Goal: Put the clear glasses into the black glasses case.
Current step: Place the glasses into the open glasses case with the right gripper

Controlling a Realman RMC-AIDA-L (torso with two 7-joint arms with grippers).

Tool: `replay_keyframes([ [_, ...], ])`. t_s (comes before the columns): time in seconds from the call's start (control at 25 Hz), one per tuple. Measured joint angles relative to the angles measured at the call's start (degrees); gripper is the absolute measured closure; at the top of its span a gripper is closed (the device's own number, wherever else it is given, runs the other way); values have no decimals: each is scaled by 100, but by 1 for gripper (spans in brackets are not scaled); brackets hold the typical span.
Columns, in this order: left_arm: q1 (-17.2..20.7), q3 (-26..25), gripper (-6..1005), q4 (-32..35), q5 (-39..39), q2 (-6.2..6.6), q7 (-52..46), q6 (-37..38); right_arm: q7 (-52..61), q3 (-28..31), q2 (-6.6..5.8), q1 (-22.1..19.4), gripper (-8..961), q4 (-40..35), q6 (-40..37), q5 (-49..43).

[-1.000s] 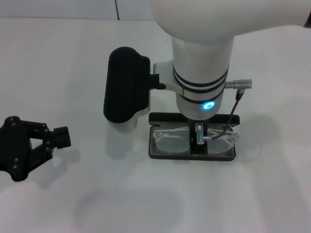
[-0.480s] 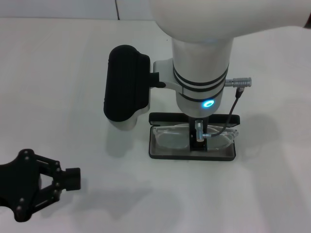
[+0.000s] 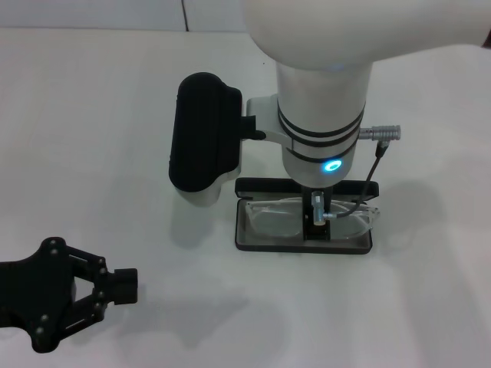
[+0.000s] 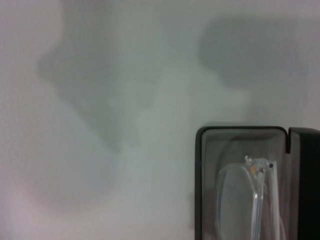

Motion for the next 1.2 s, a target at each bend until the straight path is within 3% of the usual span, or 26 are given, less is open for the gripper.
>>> replay_keyframes([
  [1.2,-25,9,889,-92,0,-12,69,-1,-197,-20,0,-204,851,36,20,-2],
])
